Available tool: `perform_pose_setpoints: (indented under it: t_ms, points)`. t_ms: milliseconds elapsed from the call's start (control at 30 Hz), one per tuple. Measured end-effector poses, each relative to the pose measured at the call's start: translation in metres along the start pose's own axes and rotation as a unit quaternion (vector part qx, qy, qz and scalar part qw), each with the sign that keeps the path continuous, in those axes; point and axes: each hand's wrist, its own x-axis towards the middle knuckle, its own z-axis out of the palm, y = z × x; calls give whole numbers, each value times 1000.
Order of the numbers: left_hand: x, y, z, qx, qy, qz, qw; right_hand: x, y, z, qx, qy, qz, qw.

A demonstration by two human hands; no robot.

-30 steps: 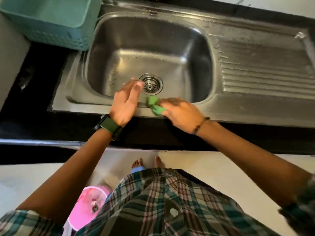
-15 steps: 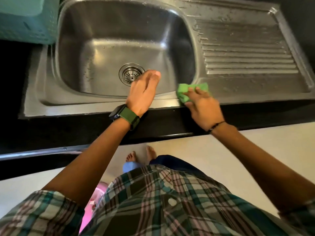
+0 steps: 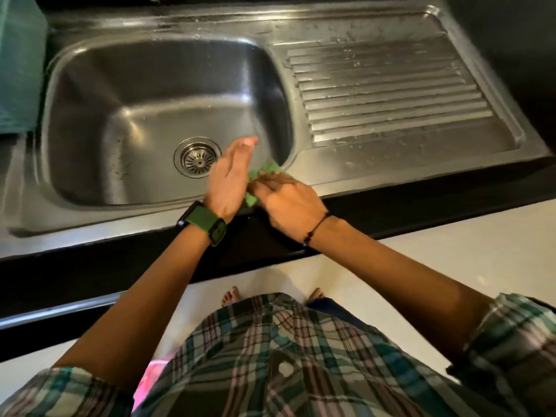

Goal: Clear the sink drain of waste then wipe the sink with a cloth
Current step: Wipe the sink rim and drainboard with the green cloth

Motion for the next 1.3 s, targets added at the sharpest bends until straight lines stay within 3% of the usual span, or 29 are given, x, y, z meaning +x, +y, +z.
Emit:
perform_pose_setpoints:
  t_ms: [133,300,400,500,667,733,833,933,1000,1167,1300]
  points:
    - [15,14,56,70,-63,17,995,-45,94,-15,1,-6,39,999]
    - [30,26,94,86,-36,30,995,-107,204,-41,-2,-13,183,983]
    - [34,23,103,87,-19,1,996,-109,221,-38,28,10,271,962]
    - [33,24,103,76,9,10,997,-92,196,-22,38,72,309,948]
    - [30,29,105,78,11,34,996,-28,127,0,27,54,222,973]
    - [30,29,101,64,59,41,995,7,90,9,37,41,139,989]
    - [32,27,93,-33,153,-15,988,23,76,8,54,-4,33,998]
    - [29,26,97,38,85,6,996,-2,119,-2,33,3,5,999]
    - [26,25,99,88,28,34,995,-21,158,-9,29,9,37,999]
    - [24,26,100,126,23,51,990,-76,269,-36,13,24,222,975]
    - [26,25,105,156,28,60,986,-74,265,-33,26,69,338,938]
